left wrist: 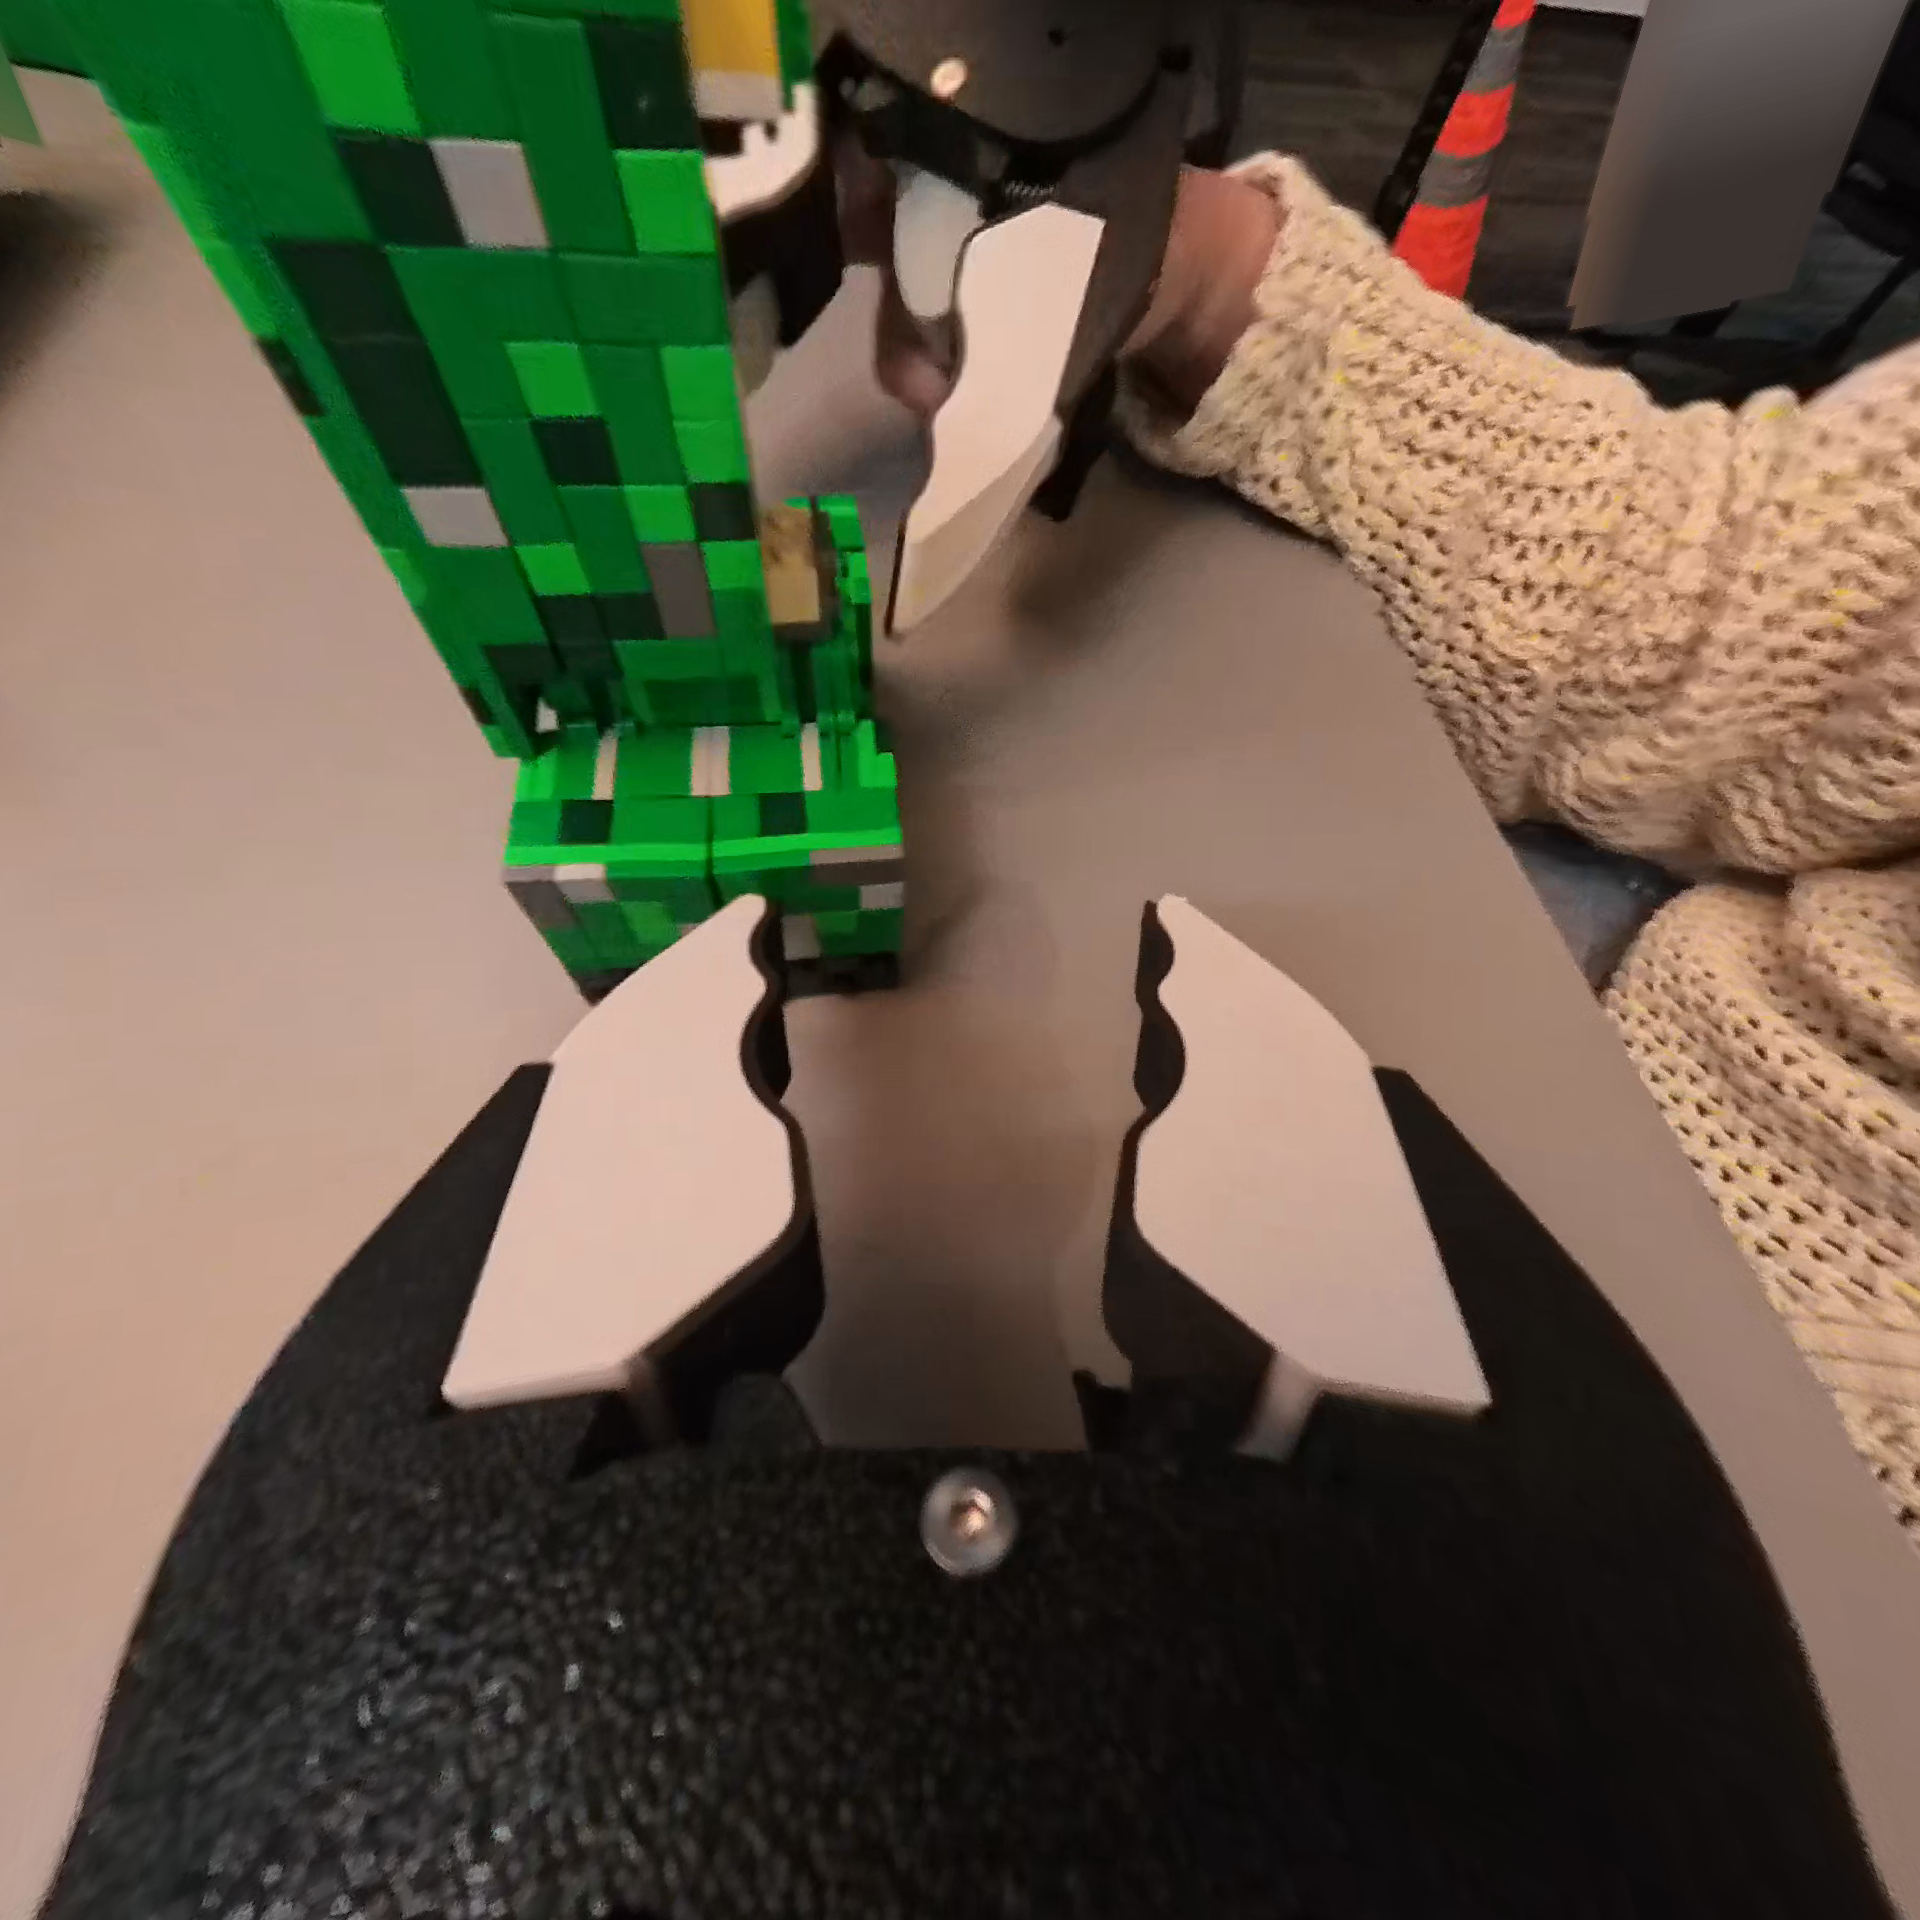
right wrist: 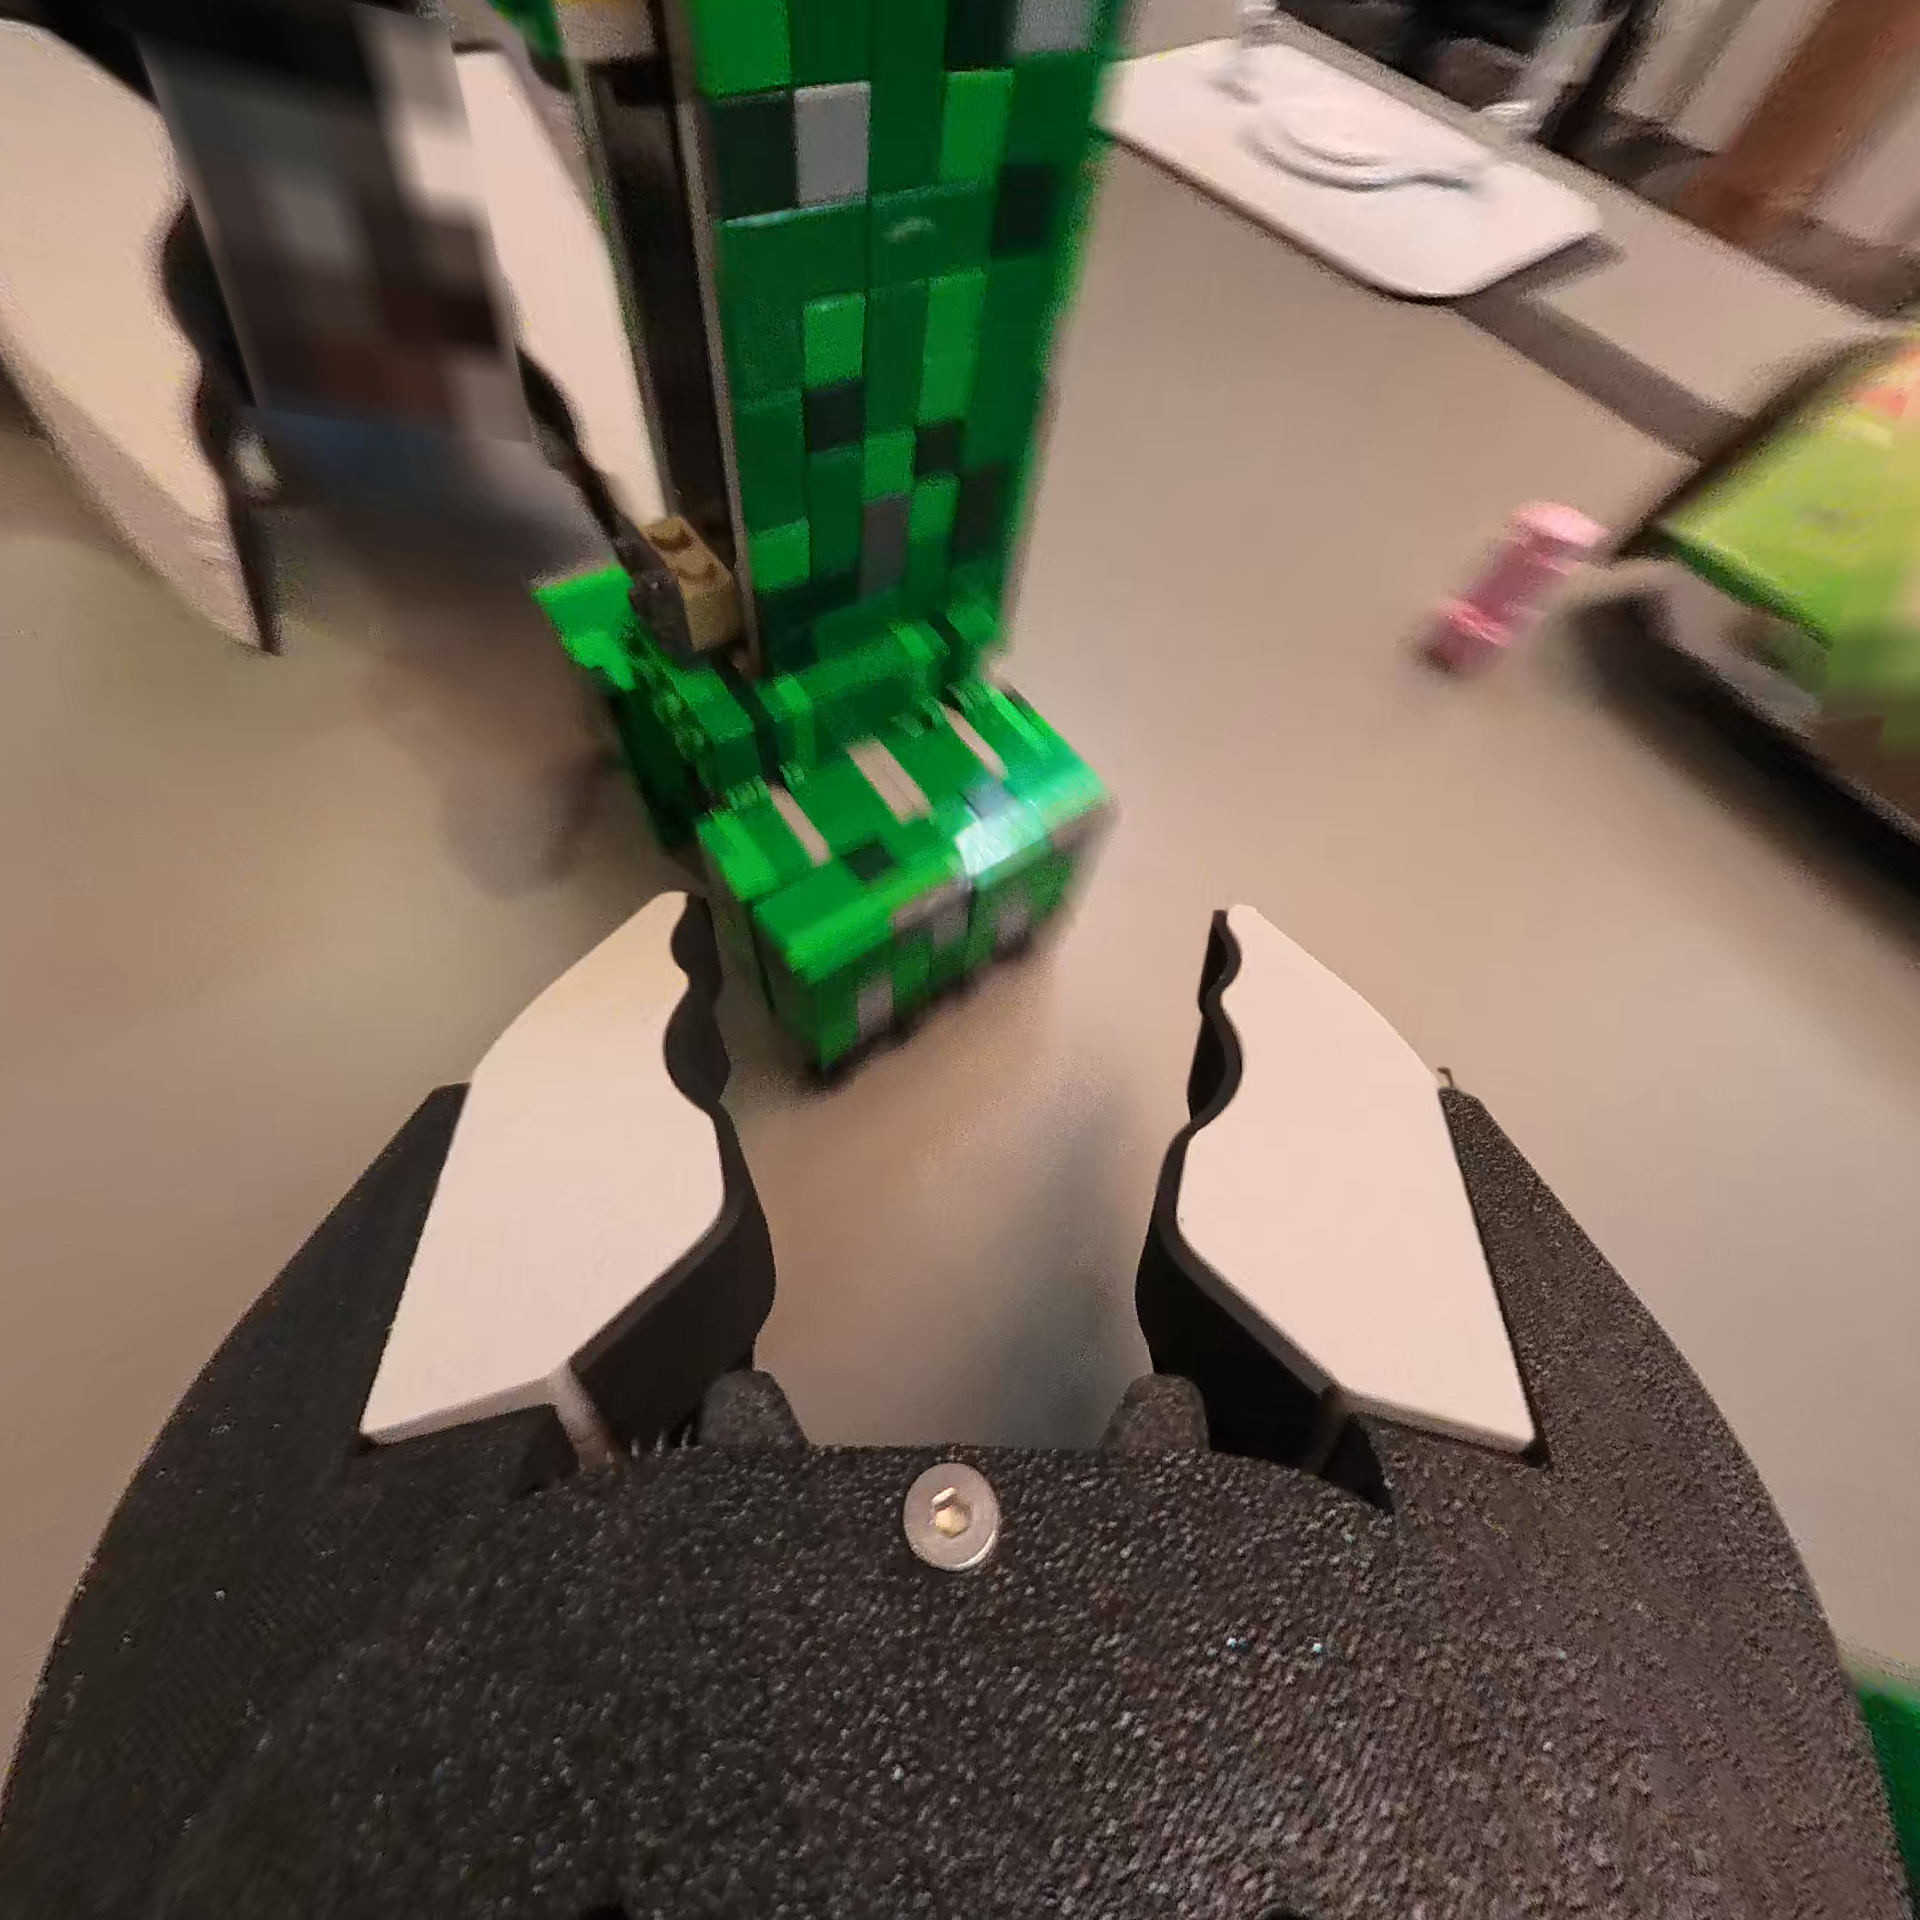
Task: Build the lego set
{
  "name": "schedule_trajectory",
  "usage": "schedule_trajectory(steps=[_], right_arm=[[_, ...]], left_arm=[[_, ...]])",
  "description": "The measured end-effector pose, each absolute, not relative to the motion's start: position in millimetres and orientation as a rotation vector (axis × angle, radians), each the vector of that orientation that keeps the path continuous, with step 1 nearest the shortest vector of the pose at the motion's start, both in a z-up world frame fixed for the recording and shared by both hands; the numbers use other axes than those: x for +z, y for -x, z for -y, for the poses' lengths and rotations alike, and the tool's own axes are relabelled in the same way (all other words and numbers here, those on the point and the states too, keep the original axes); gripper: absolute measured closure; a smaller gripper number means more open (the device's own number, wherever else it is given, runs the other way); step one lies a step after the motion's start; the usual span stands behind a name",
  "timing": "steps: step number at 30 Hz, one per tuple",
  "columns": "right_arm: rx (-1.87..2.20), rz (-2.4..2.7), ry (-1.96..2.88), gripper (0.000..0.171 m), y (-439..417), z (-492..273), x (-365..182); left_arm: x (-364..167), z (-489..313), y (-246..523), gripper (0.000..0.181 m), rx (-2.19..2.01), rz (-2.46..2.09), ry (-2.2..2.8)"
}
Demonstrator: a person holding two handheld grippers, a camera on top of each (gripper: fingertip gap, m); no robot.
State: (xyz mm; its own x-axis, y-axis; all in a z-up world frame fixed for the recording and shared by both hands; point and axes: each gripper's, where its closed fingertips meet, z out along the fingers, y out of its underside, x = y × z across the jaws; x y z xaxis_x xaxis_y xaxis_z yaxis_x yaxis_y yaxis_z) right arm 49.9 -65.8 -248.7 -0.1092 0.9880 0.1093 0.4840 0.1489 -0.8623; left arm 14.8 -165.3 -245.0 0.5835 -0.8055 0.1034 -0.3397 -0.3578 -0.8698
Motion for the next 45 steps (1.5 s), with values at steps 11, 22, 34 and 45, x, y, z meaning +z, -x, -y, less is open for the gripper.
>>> schedule_trajectory(steps=[11, 22, 34, 45], right_arm=[[0.55, 1.22, 1.88, 0.107, -197.0, -71.7, -238.8], [0.384, 1.478, 2.116, 0.099, -233.5, -92.3, -282.5], [0.45, 1.426, 2.033, 0.138, -245.1, -85.0, -281.3], [0.504, 1.445, 1.958, 0.136, -223.1, -64.7, -278.8]], left_arm=[[-207.0, 136.5, 39.2, 0.117, -0.334, -0.595, 1.635], [-202.7, 146.3, 31.4, 0.119, -0.269, -0.661, 1.555], [-205.4, 147.3, 27.9, 0.123, -0.275, -0.691, 1.564], [-209.7, 148.6, 23.0, 0.125, -0.247, -0.738, 1.571]])
